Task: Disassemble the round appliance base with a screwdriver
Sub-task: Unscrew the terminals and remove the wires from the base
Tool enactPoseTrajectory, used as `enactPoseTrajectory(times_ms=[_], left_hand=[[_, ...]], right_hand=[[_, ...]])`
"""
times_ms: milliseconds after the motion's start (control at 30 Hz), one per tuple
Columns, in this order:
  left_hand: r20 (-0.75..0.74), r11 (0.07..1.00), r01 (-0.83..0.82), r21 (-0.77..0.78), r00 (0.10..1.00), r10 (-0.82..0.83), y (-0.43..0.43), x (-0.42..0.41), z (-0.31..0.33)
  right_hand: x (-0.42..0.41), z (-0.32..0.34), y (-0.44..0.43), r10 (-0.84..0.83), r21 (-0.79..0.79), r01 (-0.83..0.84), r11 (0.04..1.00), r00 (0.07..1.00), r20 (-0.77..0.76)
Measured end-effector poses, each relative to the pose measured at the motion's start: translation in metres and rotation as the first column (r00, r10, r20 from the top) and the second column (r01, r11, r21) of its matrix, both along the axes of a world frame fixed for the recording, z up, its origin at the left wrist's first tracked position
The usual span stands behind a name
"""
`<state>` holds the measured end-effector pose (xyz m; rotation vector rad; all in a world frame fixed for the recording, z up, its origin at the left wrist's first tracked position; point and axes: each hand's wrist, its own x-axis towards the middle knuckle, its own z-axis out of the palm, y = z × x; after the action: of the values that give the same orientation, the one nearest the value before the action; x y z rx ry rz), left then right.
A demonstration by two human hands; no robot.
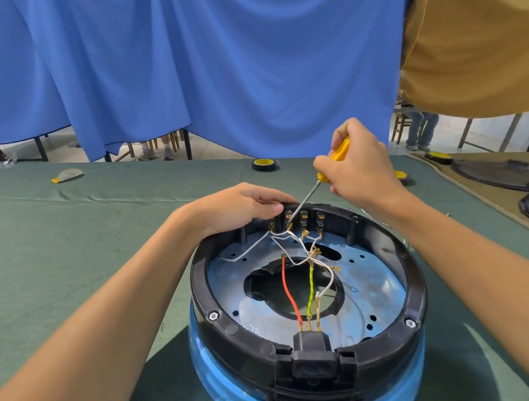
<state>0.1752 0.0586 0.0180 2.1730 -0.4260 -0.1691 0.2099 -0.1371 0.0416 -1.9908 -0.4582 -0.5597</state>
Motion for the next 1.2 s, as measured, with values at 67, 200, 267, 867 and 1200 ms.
enactPoseTrajectory(times_ms=[67,200,267,867,1200], left_hand=[[-0.003,1.000,0.005,0.000,1.000,-0.005,0.000,0.000,0.000],[-0.002,1.000,0.005,0.000,1.000,-0.005,0.002,0.003,-0.002],[0.003,1.000,0.001,-0.004,1.000,-0.001,0.002,0.003,-0.002],[0.027,0.997,-0.030,0.075,0.999,0.028,0.010,0.000,-0.002],[0.036,0.998,-0.048,0.042,0.998,0.046,0.007,-0.001,-0.001]], right_hand=[[-0.004,-0.004,-0.002,0.004,0.036,-0.005,0.999,1.000,0.021],[-0.008,-0.006,-0.005,-0.016,0.008,0.016,1.000,0.997,0.078],[-0.008,-0.006,-0.006,-0.012,-0.039,0.015,0.999,0.996,0.088],[-0.032,0.007,0.001,0.124,-0.105,-0.098,0.990,0.952,0.279],[-0.048,0.004,0.006,0.204,-0.273,-0.104,0.956,0.907,0.369]])
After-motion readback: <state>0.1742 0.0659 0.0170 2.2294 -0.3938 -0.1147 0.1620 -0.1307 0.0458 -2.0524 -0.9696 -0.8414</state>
